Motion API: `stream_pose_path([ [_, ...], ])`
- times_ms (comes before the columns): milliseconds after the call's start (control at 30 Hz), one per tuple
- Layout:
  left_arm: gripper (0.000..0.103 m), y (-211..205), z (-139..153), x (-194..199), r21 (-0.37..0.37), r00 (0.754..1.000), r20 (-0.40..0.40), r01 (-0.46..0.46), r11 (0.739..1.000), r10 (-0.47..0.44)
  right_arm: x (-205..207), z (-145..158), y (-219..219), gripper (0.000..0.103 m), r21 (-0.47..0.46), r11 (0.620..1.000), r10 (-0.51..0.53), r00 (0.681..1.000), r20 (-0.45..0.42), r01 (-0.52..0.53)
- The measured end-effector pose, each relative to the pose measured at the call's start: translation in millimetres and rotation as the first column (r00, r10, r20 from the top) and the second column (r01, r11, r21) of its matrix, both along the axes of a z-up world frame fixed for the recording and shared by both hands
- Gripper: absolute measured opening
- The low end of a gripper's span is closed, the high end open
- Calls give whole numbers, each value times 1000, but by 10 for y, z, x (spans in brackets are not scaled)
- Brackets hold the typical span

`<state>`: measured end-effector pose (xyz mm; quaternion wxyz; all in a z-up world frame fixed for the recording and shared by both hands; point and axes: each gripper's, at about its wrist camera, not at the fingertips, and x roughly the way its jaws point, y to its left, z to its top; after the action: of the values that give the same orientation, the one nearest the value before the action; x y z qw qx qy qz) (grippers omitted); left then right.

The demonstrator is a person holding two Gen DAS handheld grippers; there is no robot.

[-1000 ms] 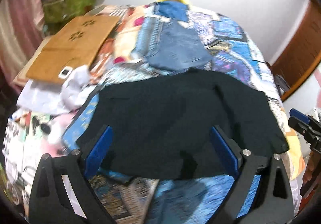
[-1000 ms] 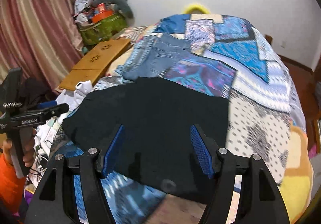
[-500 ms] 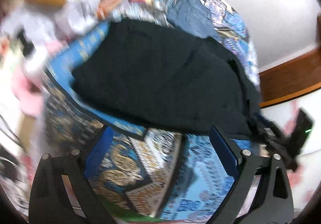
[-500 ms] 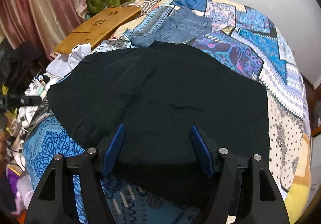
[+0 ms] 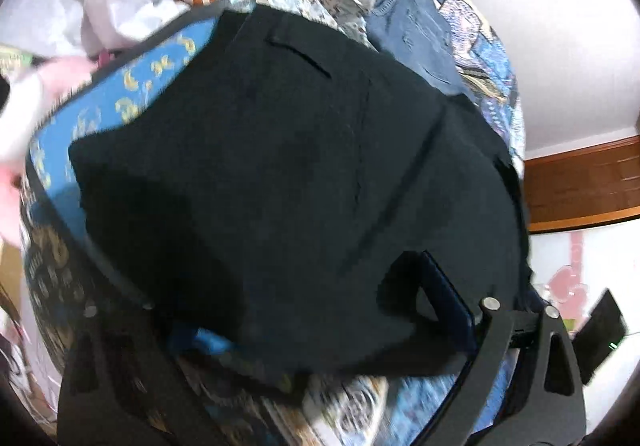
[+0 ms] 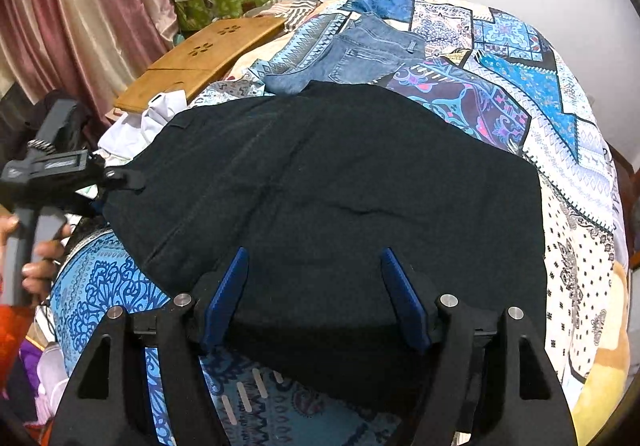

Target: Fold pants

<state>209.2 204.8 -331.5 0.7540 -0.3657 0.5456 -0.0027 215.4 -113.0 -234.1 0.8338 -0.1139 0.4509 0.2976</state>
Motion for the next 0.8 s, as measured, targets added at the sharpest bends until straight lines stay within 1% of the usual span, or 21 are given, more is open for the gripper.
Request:
stream_pose_path([
  [67, 73, 35, 8, 46, 57, 1000, -13, -14, 998, 15, -2, 1, 1, 68, 3, 1000, 1, 1000, -1, -1],
  [100, 68, 44, 40, 55, 102, 1000, -8, -23, 995, 24, -4, 2, 4, 68, 4, 1000, 0, 1000, -2, 0],
  [133, 54, 35, 91, 57, 161, 1000, 2, -29, 987, 29, -2, 2, 1, 68, 6, 1000, 0, 1000, -3, 0],
  [167, 44, 14, 142, 54, 214, 1000, 14, -29, 976, 27, -4, 3, 3, 68, 6, 1000, -1, 1000, -3, 1],
  [200, 38, -24, 212, 49, 277, 999, 33, -26, 961, 18, -5, 5, 4, 68, 6, 1000, -3, 1000, -3, 3],
  [267, 25, -126, 396, 49, 412, 997, 74, -24, 911, -7, 1, 10, -4, 68, 5, 1000, -3, 1000, -3, 3],
  [333, 22, -197, 576, 47, 496, 992, 121, -39, 868, -25, 4, 19, -3, 67, 3, 1000, -3, 1000, -4, 3],
  [400, 20, -260, 789, 39, 548, 984, 172, -52, 835, -51, 8, 36, -20, 67, 5, 1000, -14, 1000, -8, 14],
  [467, 19, -312, 1022, 55, 577, 971, 225, -72, 814, -74, 4, 63, -67, 66, 15, 999, -31, 999, -14, 31],
  [533, 19, -404, 1297, 84, 598, 953, 281, -85, 797, -109, -4, 94, -120, 66, 22, 999, -36, 999, -14, 37],
  [600, 19, -531, 1532, 136, 620, 934, 324, -93, 779, -147, -30, 137, -183, 65, 20, 999, -40, 999, -4, 40],
  [633, 18, -611, 1645, 146, 635, 925, 342, -97, 766, -167, -50, 168, -232, 65, 15, 999, -43, 999, 10, 43],
  [700, 18, -843, 1892, 178, 668, 895, 386, -103, 737, -225, -77, 224, -332, 65, 17, 999, -52, 998, 28, 52],
  [733, 18, -960, 1988, 189, 675, 880, 405, -104, 730, -249, -89, 252, -398, 65, 25, 998, -63, 998, 32, 62],
  [800, 17, -1216, 2193, 203, 680, 841, 446, -94, 727, -308, -110, 299, -554, 65, 49, 995, -89, 995, 33, 88],
])
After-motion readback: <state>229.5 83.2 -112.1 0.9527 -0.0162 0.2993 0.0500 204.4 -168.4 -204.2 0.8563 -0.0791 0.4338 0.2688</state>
